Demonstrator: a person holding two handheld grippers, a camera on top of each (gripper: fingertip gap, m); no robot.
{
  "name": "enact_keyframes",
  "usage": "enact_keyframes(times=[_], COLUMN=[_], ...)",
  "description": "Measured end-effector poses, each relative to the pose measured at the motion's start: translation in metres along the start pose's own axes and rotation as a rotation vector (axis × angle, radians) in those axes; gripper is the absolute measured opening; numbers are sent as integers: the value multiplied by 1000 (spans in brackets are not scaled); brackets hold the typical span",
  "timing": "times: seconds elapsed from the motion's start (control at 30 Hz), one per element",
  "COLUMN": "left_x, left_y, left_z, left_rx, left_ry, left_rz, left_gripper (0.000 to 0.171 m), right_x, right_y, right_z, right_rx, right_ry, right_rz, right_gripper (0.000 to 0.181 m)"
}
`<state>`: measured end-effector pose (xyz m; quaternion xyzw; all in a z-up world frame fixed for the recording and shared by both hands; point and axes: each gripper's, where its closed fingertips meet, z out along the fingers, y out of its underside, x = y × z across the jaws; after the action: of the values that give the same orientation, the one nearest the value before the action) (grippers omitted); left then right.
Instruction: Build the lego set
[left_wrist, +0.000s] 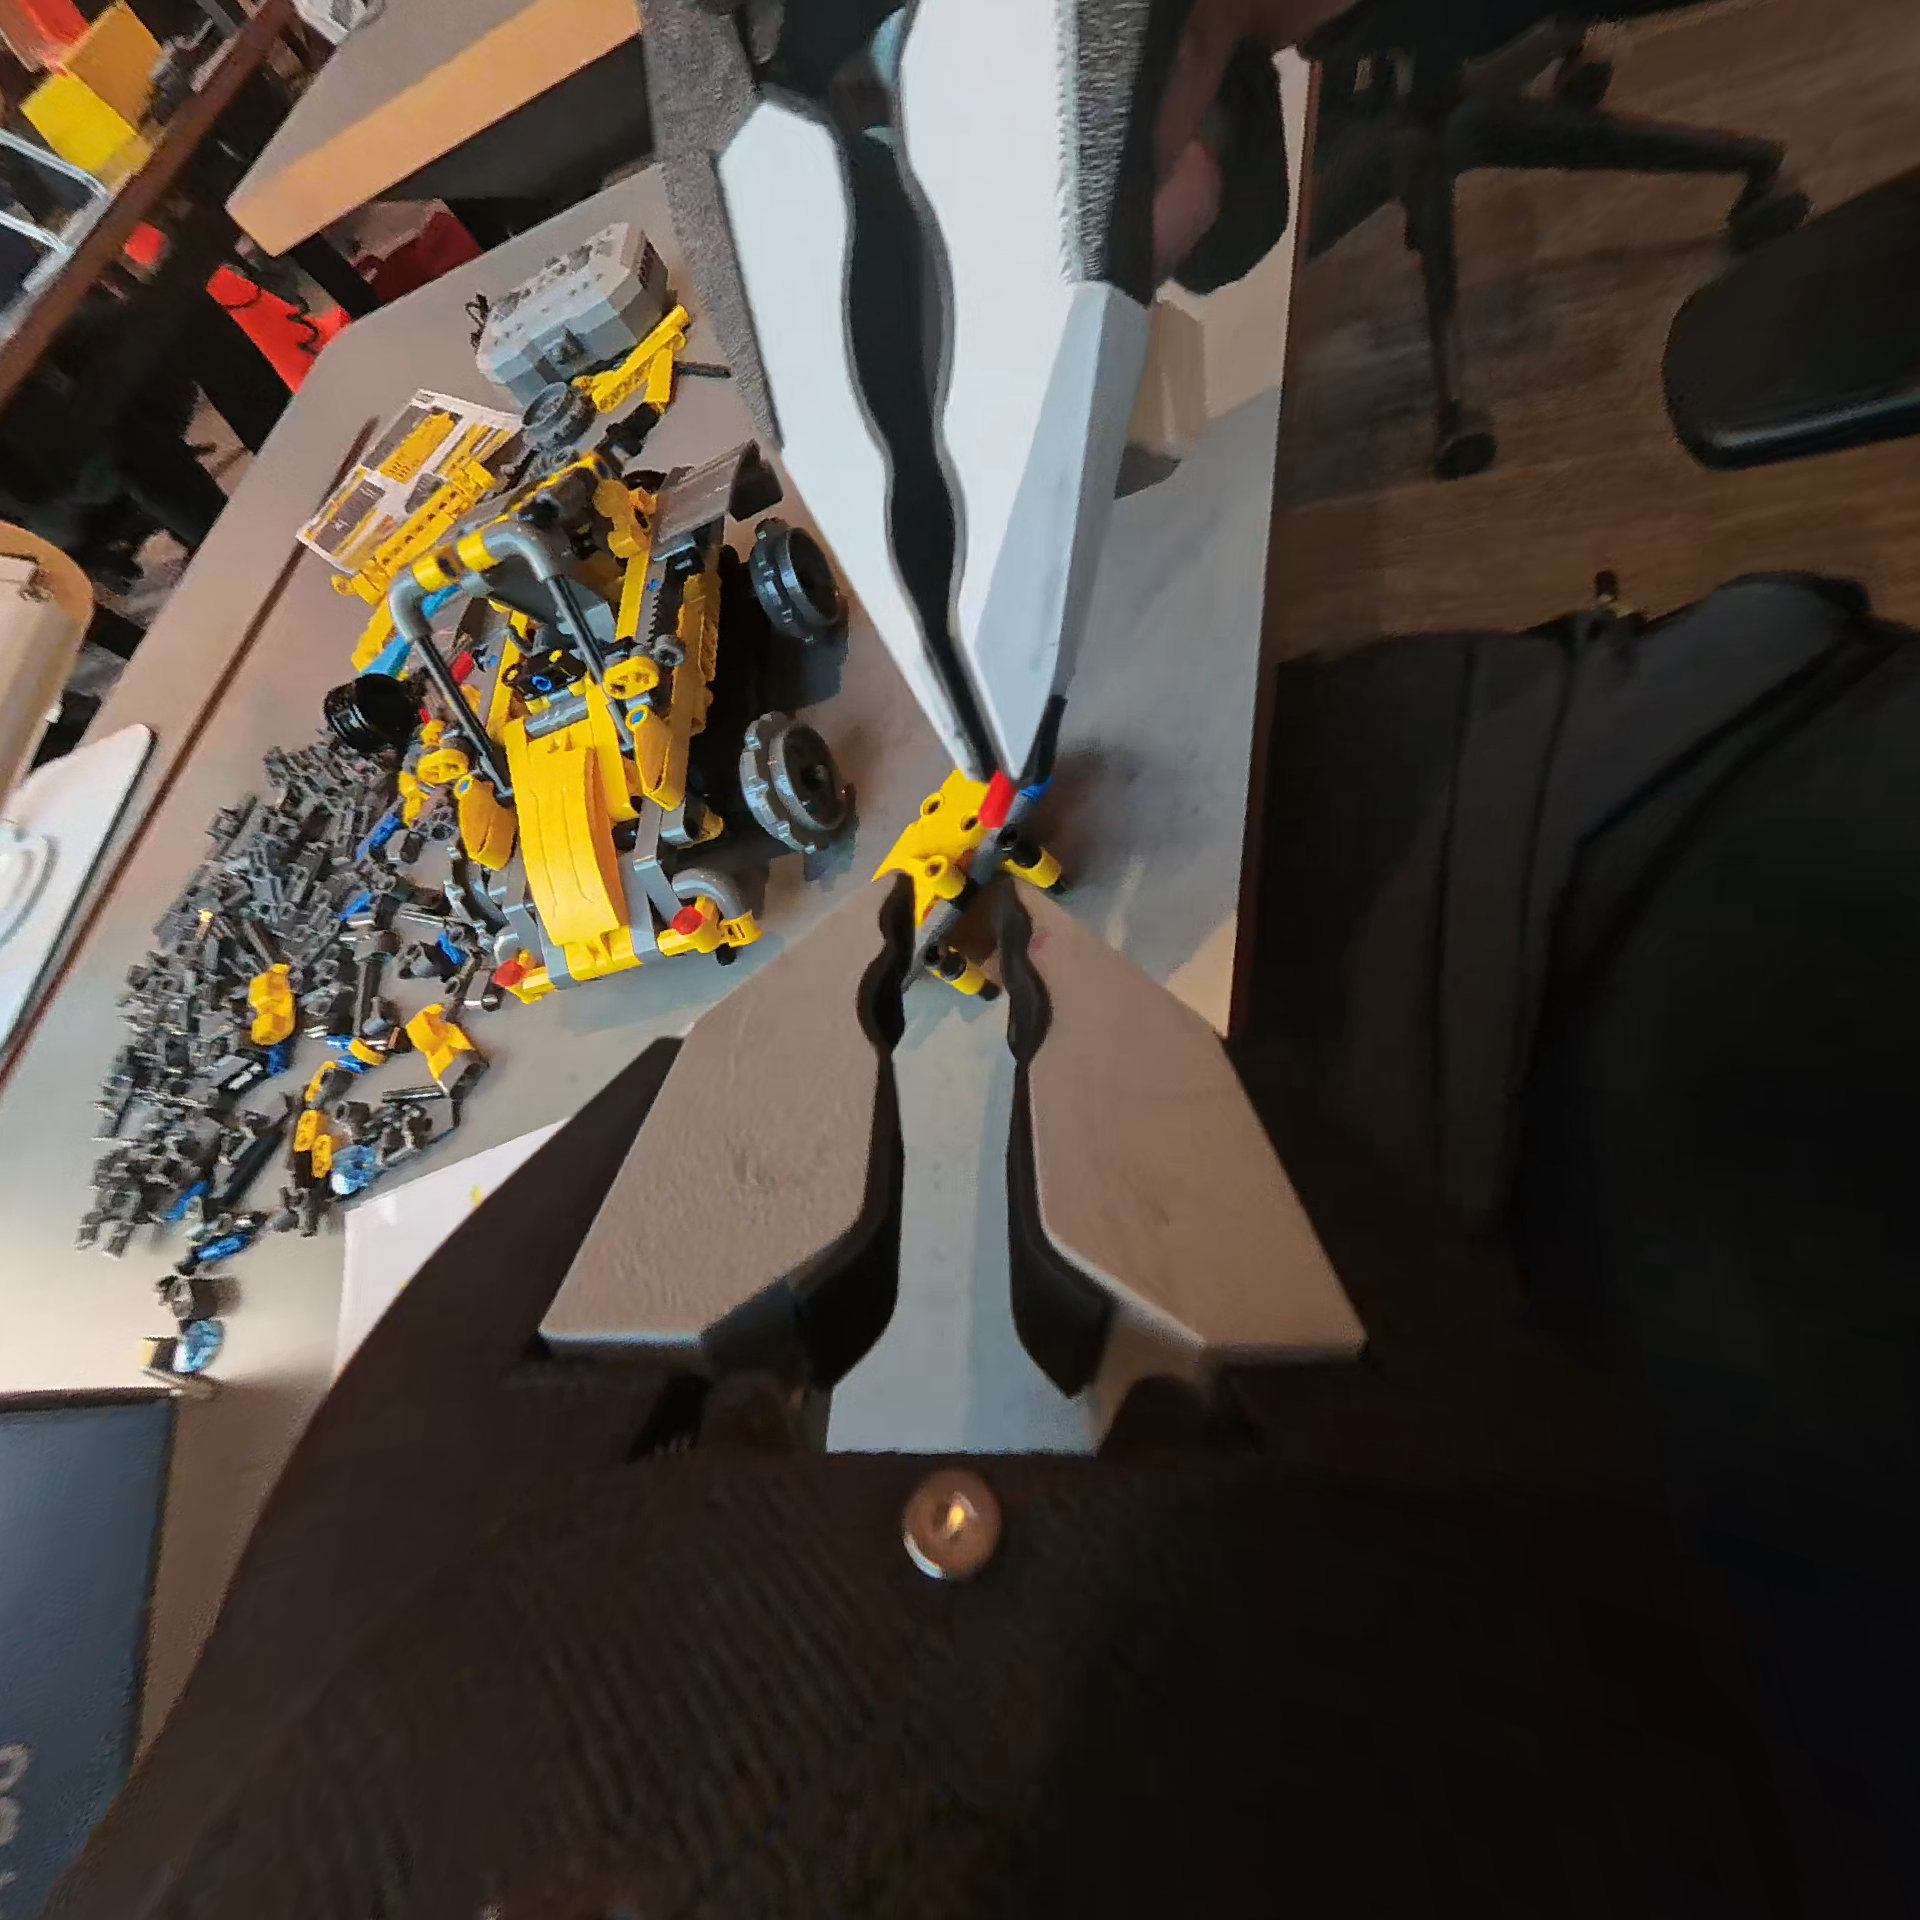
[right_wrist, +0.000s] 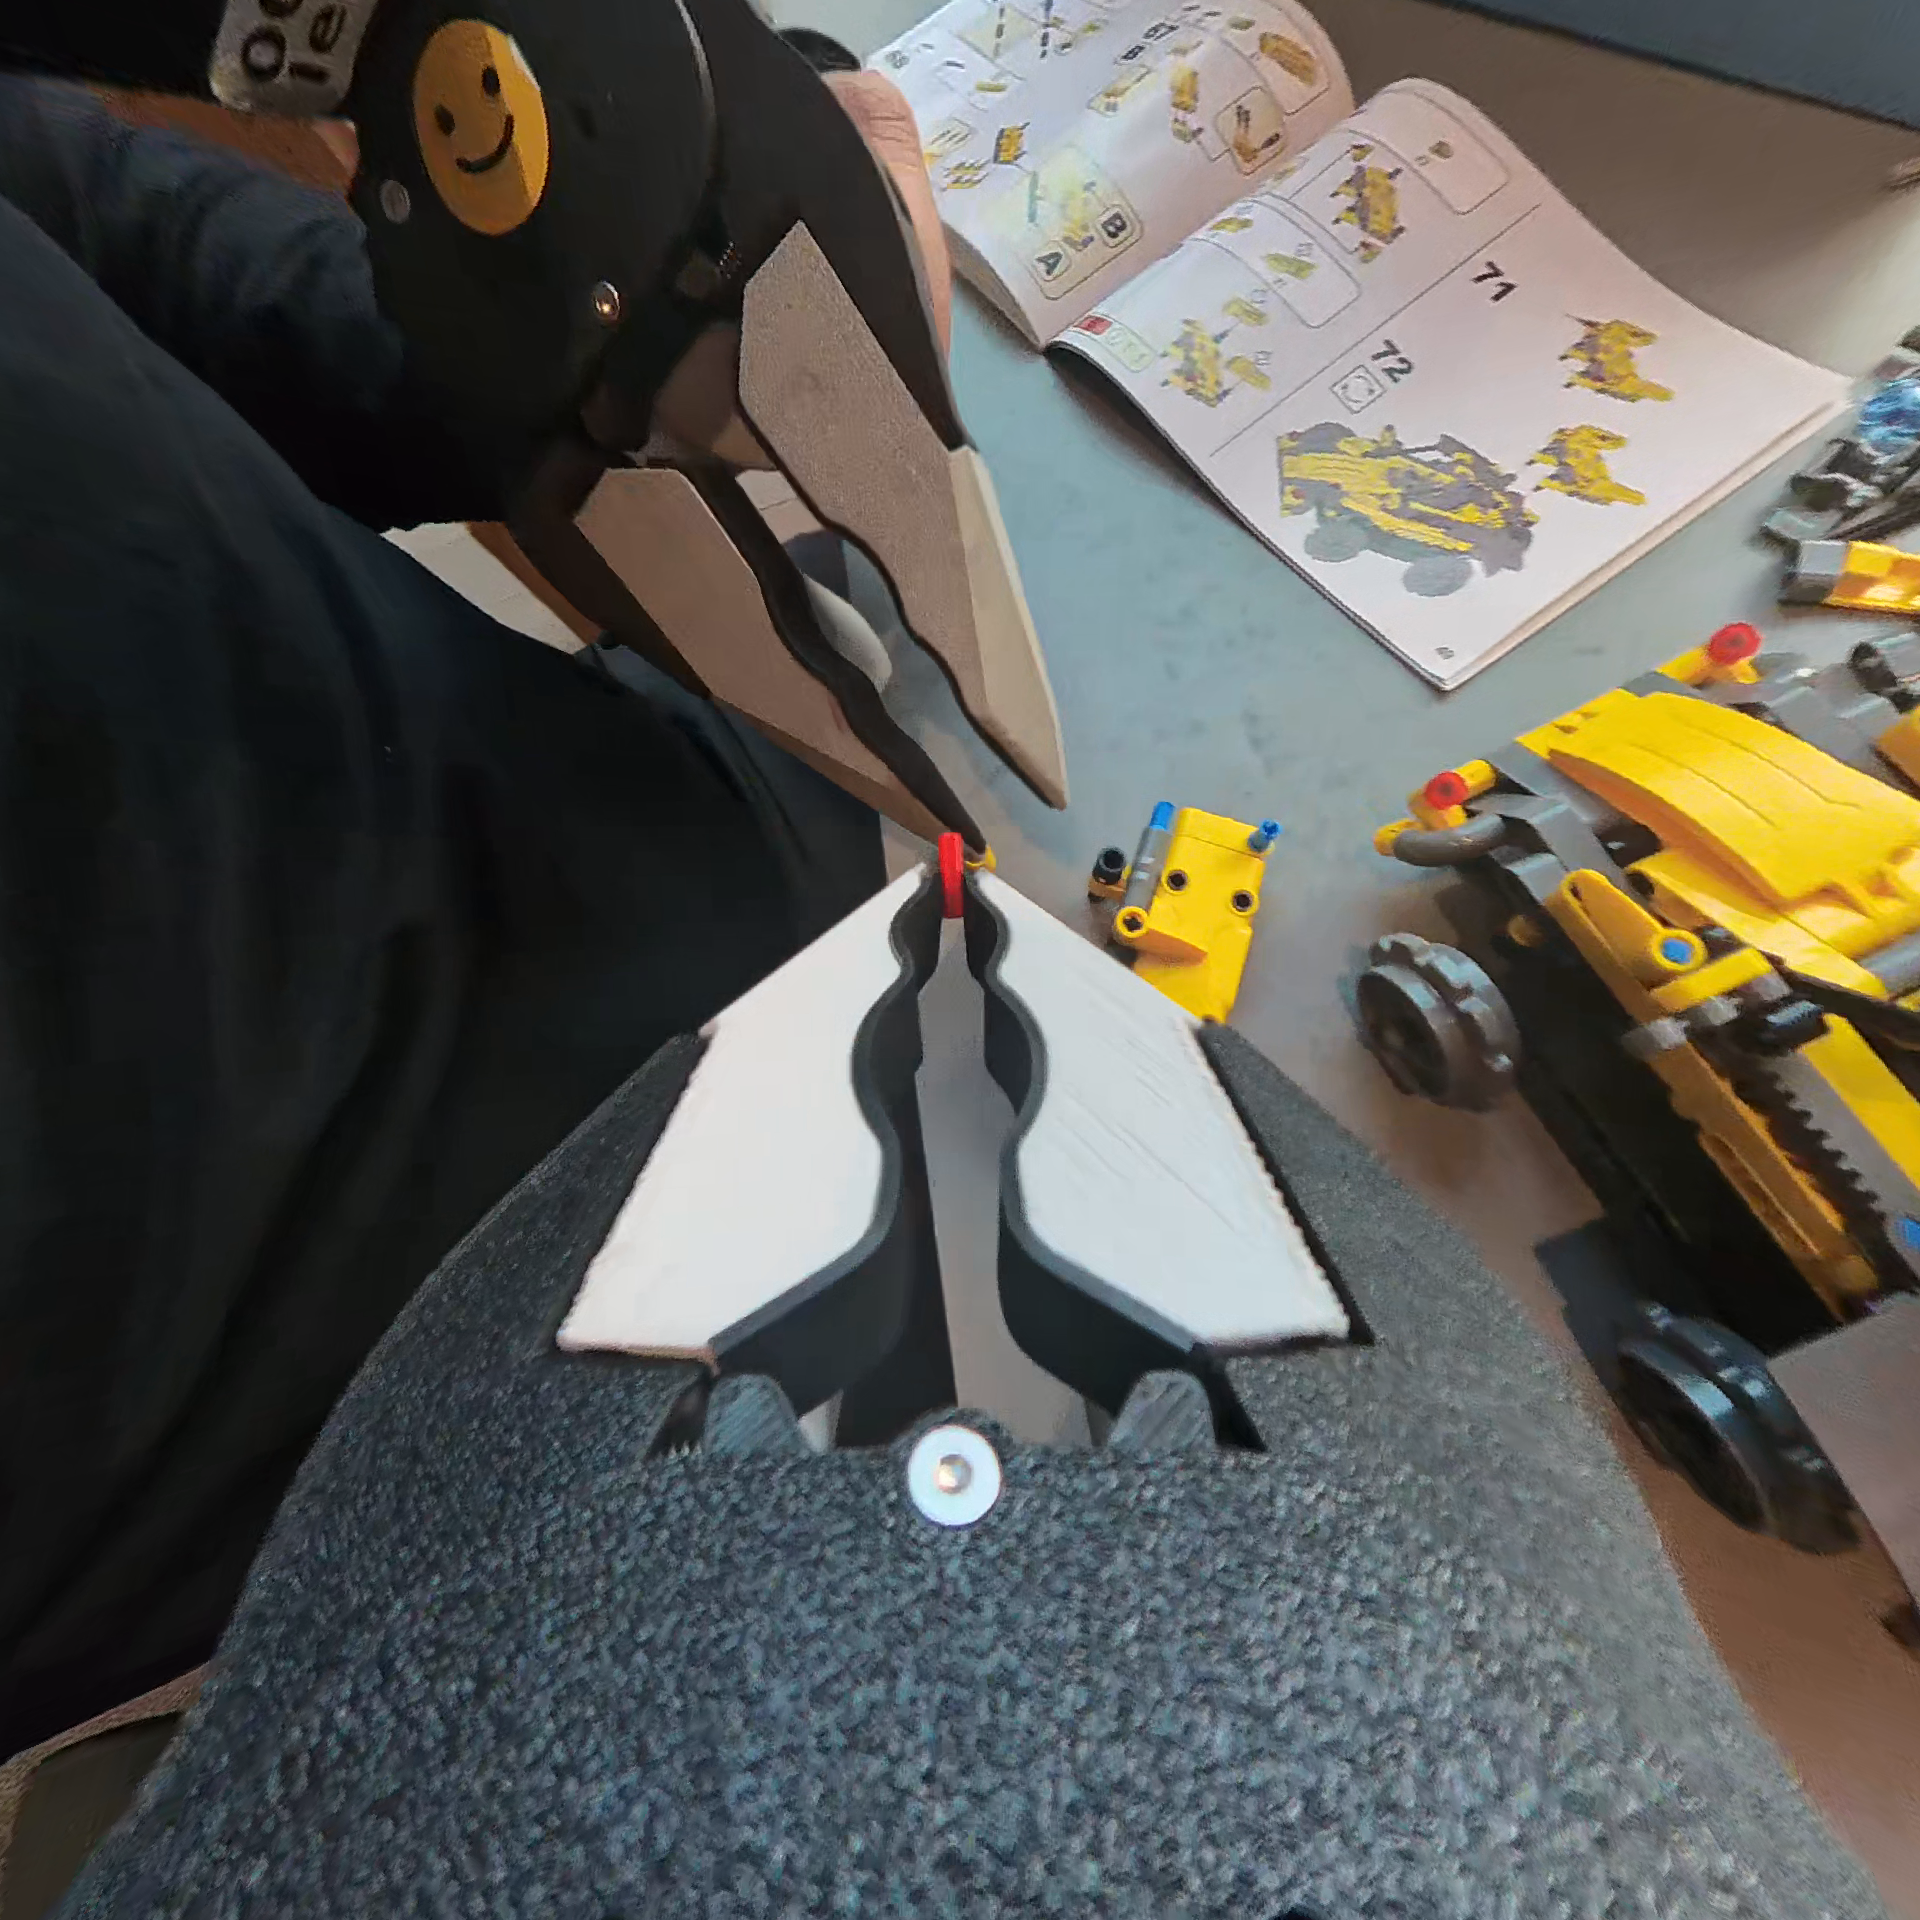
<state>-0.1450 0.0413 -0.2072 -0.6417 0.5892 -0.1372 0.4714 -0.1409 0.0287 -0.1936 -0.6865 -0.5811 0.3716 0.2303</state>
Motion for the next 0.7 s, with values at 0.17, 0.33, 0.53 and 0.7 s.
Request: enact_keyframes(times=[0.17,0.33,0.53,0.7], left_x=[8,9,11,6], left_y=[-3,-2,-2,-2], left_z=[2,4,4,2], left_rx=[-4,-16,-17,-15], left_ry=[-30,-45,-56,-96], left_rz=[96,116,146,137], left_gripper=[2,2,1,0], right_x=[1,-1,-1,0], right_y=[3,6,7,3], right_z=[7,9,11,11], right_rx=[-16,-21,-28,6], right_ry=[-2,-21,-46,-51], right_rz=[20,40,62,82], right_gripper=[4,4,3,3])
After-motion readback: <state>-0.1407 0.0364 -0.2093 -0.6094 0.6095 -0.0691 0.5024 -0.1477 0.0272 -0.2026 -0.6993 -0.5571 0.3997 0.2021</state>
